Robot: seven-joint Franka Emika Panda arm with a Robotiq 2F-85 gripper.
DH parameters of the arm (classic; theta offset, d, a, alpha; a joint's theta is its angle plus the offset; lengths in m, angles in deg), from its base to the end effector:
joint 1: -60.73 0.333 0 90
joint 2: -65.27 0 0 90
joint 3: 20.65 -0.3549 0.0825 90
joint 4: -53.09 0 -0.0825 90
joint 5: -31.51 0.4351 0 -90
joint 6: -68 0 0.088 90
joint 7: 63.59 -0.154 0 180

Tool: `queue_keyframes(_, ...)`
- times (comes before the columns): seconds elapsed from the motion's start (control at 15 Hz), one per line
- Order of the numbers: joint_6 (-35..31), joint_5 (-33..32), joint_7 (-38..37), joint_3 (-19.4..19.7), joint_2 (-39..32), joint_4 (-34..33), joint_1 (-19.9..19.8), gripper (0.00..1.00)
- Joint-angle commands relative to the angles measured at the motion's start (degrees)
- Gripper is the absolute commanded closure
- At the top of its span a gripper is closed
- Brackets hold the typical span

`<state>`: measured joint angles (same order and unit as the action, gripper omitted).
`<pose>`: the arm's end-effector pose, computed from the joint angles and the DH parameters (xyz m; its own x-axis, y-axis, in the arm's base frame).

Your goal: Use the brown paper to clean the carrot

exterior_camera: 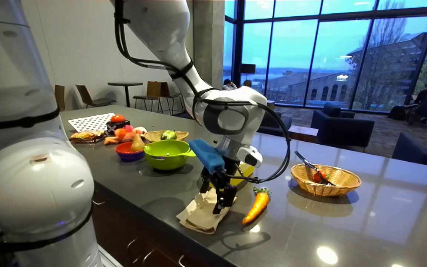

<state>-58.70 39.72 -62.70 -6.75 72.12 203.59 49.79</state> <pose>0.3719 -0.1567 0.2201 0.8391 -0.4544 -0.2990 -0.5049 -0.8552 -0.1172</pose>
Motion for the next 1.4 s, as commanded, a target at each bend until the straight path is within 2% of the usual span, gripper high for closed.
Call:
queue_keyframes(0.0,-1.6,-0.3,1.8,0.2,-0.9,-0.6,-1.1,0.00)
queue_keyframes(0.47,-4.2,-0.8,4.7,0.6,-1.3,-0.6,-2.1,0.00)
queue_keyframes(1.0,-3.1,-6.0,3.2,0.3,1.0,-1.2,-2.5,0.00)
queue_keyframes(1.33,-3.7,-4.5,4.8,0.4,-0.2,-1.7,-2.1,0.00)
